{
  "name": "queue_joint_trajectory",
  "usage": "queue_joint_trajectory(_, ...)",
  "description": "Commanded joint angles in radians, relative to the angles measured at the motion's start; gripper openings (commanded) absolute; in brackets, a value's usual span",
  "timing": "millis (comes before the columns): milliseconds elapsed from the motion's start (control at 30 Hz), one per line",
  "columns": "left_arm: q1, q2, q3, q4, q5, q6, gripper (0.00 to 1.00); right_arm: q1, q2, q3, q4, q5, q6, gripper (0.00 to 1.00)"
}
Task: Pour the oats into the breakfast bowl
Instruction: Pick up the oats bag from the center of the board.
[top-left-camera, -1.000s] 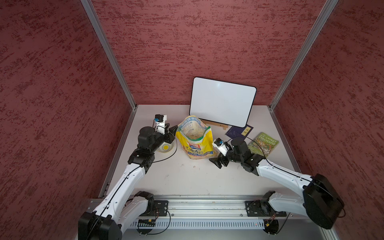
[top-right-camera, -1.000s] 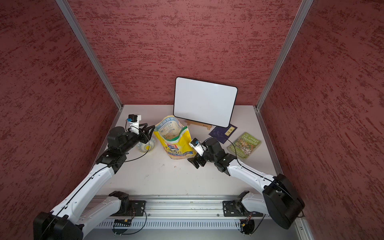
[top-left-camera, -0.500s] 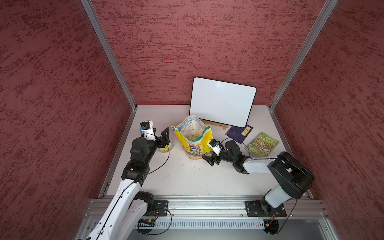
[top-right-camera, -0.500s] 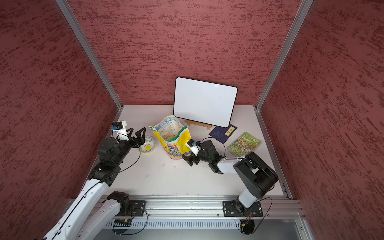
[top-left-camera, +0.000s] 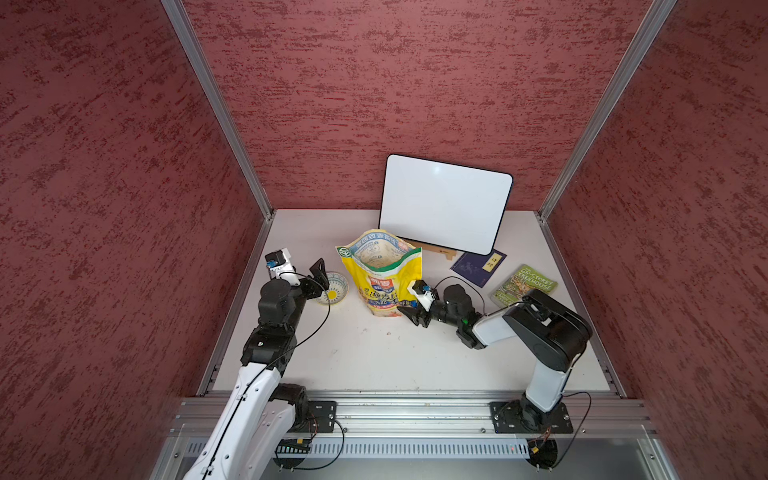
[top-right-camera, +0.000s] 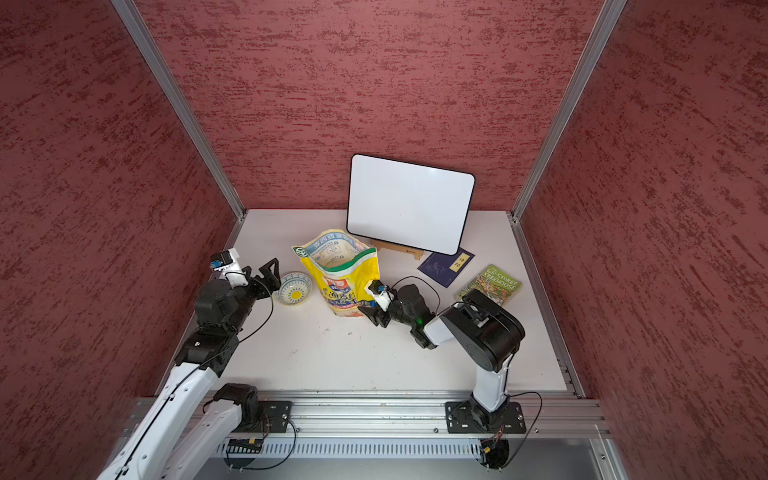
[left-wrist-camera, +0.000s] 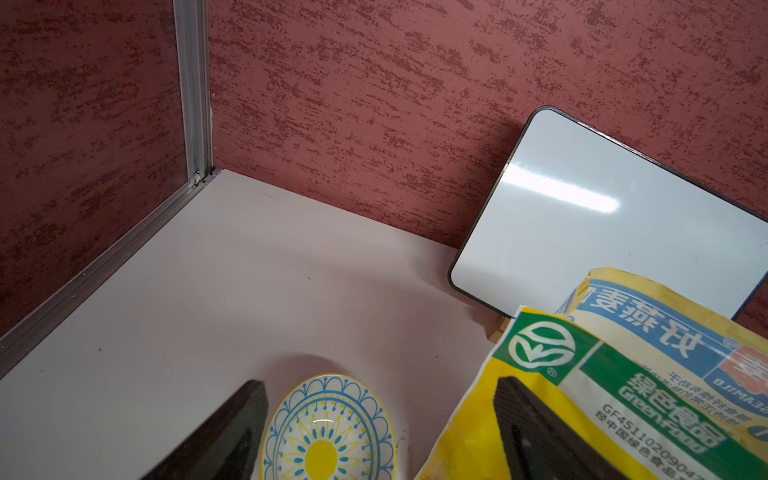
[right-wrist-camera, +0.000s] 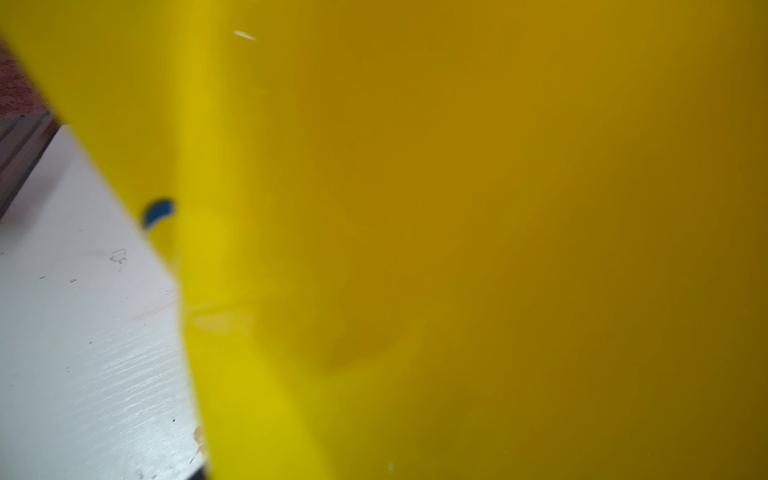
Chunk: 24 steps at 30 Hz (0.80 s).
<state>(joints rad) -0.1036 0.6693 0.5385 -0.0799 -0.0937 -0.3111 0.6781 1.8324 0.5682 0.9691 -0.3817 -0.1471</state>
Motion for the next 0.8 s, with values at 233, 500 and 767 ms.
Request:
queue_joint_trajectory(233, 0.083, -0.055, -0.052, -0.079, -0.067, -0.082, 0.91, 0.018, -0.091, 0.048, -0.154, -0.029, -0.07, 0.0)
queue_joint_trajectory(500, 0.193, -0.03, -0.068, -0.126, 0.024, -0.156, 0.95, 0.017, -0.302, 0.109, -0.489, 0.031, -0.336, 0.0)
queue_joint_trajectory(767, 0.403, 0.099, -0.075, -0.084, 0.322, -0.255, 0.93, -0.038, -0.46, 0.129, -0.692, 0.027, -0.528, 0.0)
